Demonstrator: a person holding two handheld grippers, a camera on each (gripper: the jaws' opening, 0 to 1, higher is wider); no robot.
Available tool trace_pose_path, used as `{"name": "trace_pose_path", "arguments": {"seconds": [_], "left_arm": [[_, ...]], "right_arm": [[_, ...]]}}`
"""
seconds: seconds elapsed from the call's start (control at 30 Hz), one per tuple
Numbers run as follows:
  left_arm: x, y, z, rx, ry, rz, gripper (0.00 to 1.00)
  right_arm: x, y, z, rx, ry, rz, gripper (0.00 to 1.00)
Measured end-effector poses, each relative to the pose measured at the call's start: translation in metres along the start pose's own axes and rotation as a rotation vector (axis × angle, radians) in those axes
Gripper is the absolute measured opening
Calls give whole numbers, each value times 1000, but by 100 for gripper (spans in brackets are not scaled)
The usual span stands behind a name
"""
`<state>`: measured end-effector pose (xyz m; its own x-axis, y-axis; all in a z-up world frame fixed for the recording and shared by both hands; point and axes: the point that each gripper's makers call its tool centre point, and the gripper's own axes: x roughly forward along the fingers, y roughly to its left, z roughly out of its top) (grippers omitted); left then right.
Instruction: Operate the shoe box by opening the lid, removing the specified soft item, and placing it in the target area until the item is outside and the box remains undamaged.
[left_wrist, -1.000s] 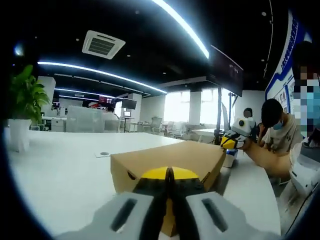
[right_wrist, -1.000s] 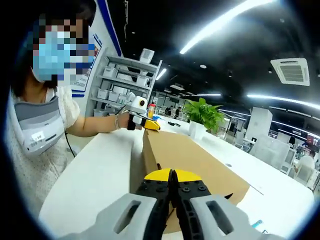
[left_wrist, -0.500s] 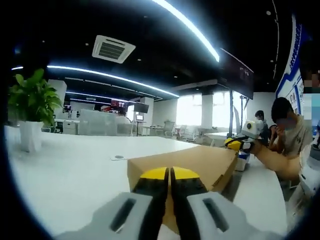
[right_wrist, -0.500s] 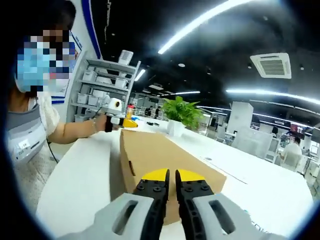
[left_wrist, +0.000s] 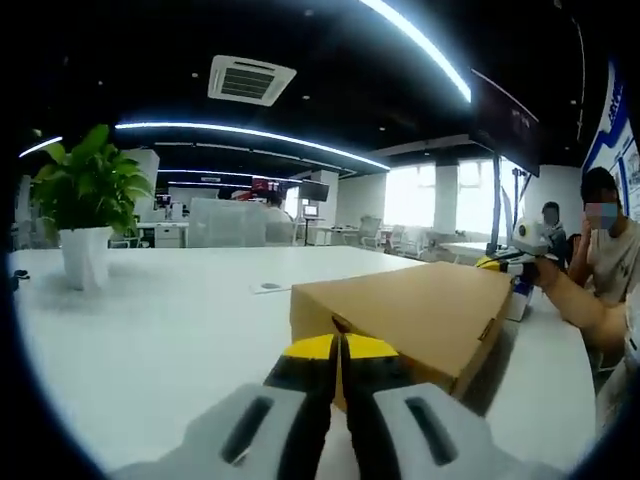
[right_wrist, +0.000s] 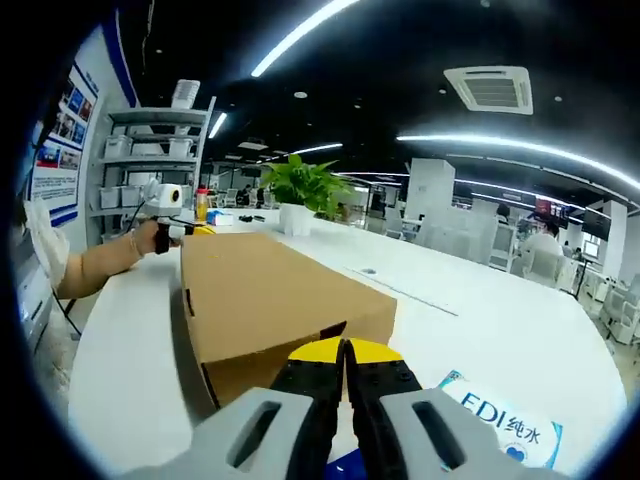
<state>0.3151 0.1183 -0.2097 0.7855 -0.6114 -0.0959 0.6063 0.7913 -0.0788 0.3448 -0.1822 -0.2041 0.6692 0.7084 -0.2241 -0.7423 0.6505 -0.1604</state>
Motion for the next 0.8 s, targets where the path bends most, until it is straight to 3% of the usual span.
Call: {"name": "trace_pose_path", "arguments": {"seconds": [0.1, 0.2, 0.33, 0.8], "left_arm": [[0, 2, -2, 5, 10, 7, 0], [-3, 2, 1, -32, 9, -7, 0], [-9, -4, 7, -76, -7, -39, 0], [-18, -9, 6, -203, 49, -100, 0]], "right_arm": [[-1, 2, 1, -25, 1, -4, 0], [-5, 5, 1, 37, 6, 19, 0], [-9, 9, 1, 46, 17, 42, 0], [-18, 23, -1, 73, 40, 99, 0]]}}
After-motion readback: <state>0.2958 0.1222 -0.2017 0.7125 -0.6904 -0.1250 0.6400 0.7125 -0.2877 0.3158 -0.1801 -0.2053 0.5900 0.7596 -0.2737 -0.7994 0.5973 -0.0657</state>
